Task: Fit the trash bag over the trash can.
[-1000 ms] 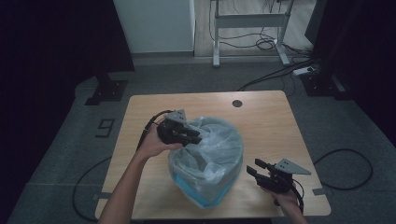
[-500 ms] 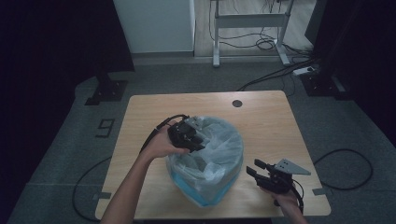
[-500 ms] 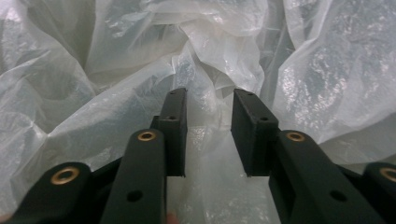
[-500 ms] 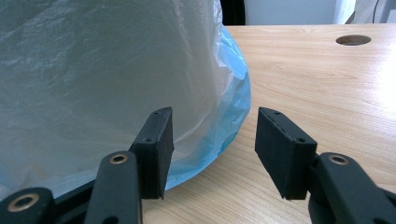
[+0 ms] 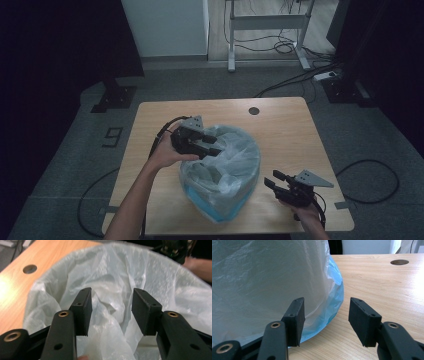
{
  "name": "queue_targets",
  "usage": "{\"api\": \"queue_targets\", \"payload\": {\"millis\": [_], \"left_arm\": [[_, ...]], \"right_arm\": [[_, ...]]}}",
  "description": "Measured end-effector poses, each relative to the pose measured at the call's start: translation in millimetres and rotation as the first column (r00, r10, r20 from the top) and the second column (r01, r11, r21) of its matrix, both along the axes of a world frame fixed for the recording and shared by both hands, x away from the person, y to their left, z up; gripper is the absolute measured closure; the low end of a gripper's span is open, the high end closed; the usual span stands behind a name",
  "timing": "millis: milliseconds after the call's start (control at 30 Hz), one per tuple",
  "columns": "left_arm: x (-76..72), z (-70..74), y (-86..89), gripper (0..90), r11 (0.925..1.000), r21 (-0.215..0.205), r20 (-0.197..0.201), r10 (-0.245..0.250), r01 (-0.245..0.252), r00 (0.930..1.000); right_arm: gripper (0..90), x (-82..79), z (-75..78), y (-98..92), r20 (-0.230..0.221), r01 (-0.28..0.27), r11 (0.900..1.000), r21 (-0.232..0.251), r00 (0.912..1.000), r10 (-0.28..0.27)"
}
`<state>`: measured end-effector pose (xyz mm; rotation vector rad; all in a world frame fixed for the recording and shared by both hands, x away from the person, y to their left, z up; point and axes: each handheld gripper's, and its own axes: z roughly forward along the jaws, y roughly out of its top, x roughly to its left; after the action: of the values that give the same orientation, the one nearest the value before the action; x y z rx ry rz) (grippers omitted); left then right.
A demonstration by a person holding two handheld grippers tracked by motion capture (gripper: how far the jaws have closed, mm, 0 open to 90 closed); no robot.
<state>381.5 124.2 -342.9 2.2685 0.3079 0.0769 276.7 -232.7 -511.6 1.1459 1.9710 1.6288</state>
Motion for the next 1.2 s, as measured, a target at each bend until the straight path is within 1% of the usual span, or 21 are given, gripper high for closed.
{"api": "queue_targets", "payload": {"millis": [100, 233, 333, 400, 467, 733, 900, 967, 1000, 1067, 1133, 1167, 1200], "left_arm": [[2.2, 2.4, -0.9, 50.3, 0.9996, -0.025, -0.002, -0.011, 0.011, 0.9999], [6.2, 4.0, -5.2, 50.5, 0.9991, -0.037, -0.011, -0.020, 0.020, 0.9997], [9.1, 5.8, -11.6, 51.6, 0.9994, -0.029, -0.005, -0.021, 0.021, 0.9998], [10.3, 6.3, -17.6, 55.9, 0.9997, -0.018, 0.008, -0.015, 0.015, 0.9999], [12.0, 6.1, -24.2, 59.9, 0.9998, -0.004, 0.010, -0.018, 0.018, 0.9998], [18.2, 4.1, -47.2, 61.9, 0.9987, 0.024, -0.010, -0.046, 0.046, 0.9989], [20.6, 2.9, -57.8, 61.2, 0.9970, 0.027, -0.028, -0.072, 0.073, 0.9970], [21.6, -0.2, -63.8, 61.2, 0.9956, 0.048, -0.037, -0.079, 0.081, 0.9962], [21.7, -2.5, -67.4, 61.1, 0.9943, 0.068, -0.040, -0.079, 0.082, 0.9961], [22.1, -7.5, -74.7, 61.1, 0.9893, 0.117, -0.040, -0.083, 0.087, 0.9957], [21.5, -12.1, -81.4, 61.7, 0.9838, 0.156, -0.036, -0.084, 0.089, 0.9958], [20.9, -14.1, -84.4, 62.0, 0.9816, 0.167, -0.038, -0.088, 0.093, 0.9954], [20.0, -16.3, -87.9, 62.1, 0.9773, 0.189, -0.037, -0.091, 0.096, 0.9951]], "right_arm": [[46.0, 0.1, -0.3, -0.4, 0.000, -0.001, 1.000, -0.001, 1.0000, 0.001], [46.0, 1.1, -0.6, -1.7, -0.006, 0.000, 1.000, 0.005, 1.0000, 0.000], [45.9, 2.2, -1.0, -1.8, -0.006, -0.002, 1.000, 0.004, 1.0000, 0.002], [46.4, 2.4, -1.3, -2.1, -0.006, -0.002, 1.000, 0.004, 1.0000, 0.002], [46.6, 2.4, -1.5, -2.8, -0.005, -0.001, 1.000, 0.002, 1.0000, 0.001], [46.6, 1.9, -1.1, -6.8, -0.004, 0.007, 1.000, 0.010, 1.0000, -0.007], [46.6, 2.2, -1.2, -8.1, -0.006, 0.007, 1.000, 0.011, 1.0000, -0.007], [46.5, 2.3, -1.3, -7.9, -0.006, 0.007, 1.000, 0.011, 1.0000, -0.007], [46.6, 2.4, -1.4, -7.5, -0.006, 0.007, 1.000, 0.011, 1.0000, -0.007], [46.6, 2.4, -1.3, -7.0, -0.004, 0.005, 1.000, 0.010, 1.0000, -0.005], [46.6, 2.2, -1.0, -7.1, -0.004, 0.004, 1.000, 0.010, 1.0000, -0.004], [46.6, 2.1, -0.9, -7.5, -0.004, 0.004, 1.000, 0.010, 1.0000, -0.004], [46.6, 1.9, -0.7, -8.0, -0.005, 0.005, 1.000, 0.011, 1.0000, -0.005]]}}
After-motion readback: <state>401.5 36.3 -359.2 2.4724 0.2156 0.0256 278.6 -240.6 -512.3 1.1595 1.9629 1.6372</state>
